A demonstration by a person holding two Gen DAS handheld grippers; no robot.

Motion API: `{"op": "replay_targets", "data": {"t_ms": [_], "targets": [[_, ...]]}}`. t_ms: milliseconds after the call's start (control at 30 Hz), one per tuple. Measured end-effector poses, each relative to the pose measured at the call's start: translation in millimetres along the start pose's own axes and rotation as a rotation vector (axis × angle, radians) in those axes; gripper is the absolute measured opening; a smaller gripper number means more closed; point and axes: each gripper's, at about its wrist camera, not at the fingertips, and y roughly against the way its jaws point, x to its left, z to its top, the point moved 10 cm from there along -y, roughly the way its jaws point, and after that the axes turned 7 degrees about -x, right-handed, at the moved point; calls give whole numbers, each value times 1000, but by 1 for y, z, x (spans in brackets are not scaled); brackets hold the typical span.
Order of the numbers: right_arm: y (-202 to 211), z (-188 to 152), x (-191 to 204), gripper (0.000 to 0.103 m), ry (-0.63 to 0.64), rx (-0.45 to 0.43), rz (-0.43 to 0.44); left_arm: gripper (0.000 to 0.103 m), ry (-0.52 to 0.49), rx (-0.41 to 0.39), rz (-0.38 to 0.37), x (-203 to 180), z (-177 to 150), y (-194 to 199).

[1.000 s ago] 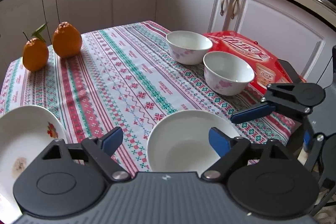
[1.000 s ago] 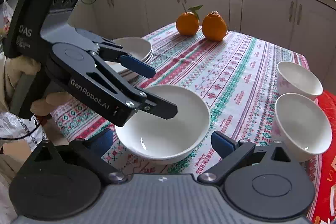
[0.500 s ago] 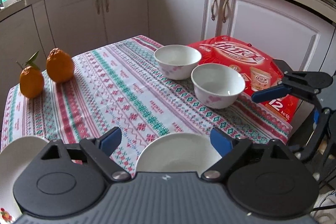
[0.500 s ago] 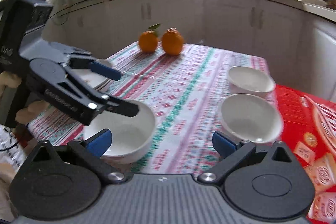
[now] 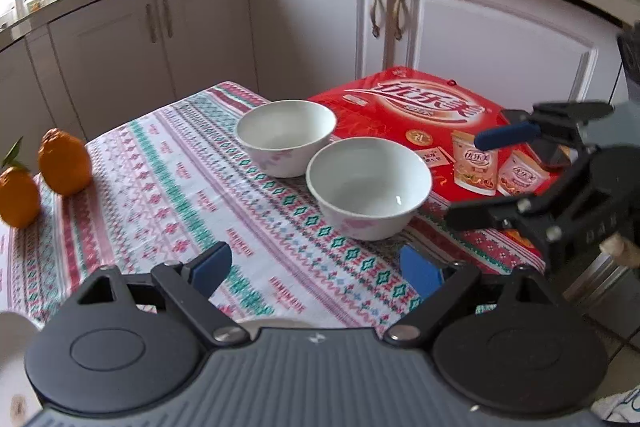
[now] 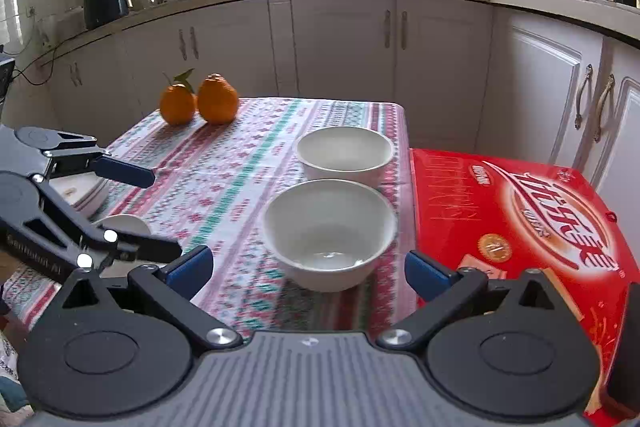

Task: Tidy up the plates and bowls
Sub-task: 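Grasp the rim of another white bowl with the right gripper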

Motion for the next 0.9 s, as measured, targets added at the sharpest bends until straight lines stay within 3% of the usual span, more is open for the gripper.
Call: {"op": "replay_targets", "data": {"t_ms": [333, 567, 733, 900], "targets": [[-36, 12, -28, 103, -23, 60, 61, 91, -51, 41, -35, -34, 6, -39], [-58, 10, -32, 103, -44, 87, 114, 90, -77, 84, -16, -39, 5, -57], [-78, 13, -35, 95, -62, 107, 163, 83, -50, 103, -22, -38, 6, -67], [-96, 12, -37, 81, -84, 143, 203, 74, -44, 119, -31, -38, 5, -73]]}}
